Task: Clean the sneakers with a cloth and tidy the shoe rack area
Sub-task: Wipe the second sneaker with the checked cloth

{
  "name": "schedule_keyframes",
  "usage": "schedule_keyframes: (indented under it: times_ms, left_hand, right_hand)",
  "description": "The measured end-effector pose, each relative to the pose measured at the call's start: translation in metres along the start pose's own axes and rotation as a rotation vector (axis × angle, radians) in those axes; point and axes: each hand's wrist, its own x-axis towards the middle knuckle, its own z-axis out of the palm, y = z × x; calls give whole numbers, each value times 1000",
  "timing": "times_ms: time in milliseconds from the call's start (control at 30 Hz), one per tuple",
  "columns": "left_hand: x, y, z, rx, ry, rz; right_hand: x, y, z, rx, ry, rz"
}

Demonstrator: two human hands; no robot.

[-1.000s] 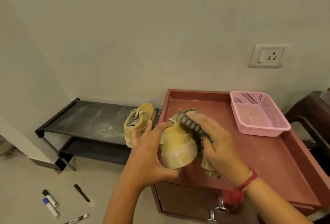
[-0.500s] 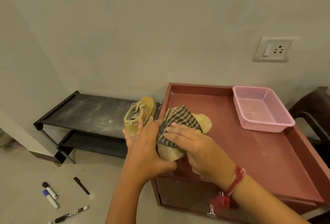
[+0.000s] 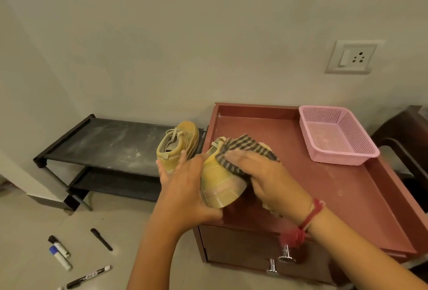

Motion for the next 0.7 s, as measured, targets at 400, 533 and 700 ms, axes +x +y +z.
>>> schedule_keyframes:
  times_ms: [400, 533, 700]
  left_hand:
    - [-3, -10, -2, -147, -43, 14]
    - [-4, -7, -1, -152, -38, 44]
    - [-3, -6, -3, -137, -85, 22]
  right_hand:
    - [14, 4, -1, 80, -26, 139]
    - [15, -7, -5, 110, -52, 57]
    - [16, 8, -8, 11, -39, 165]
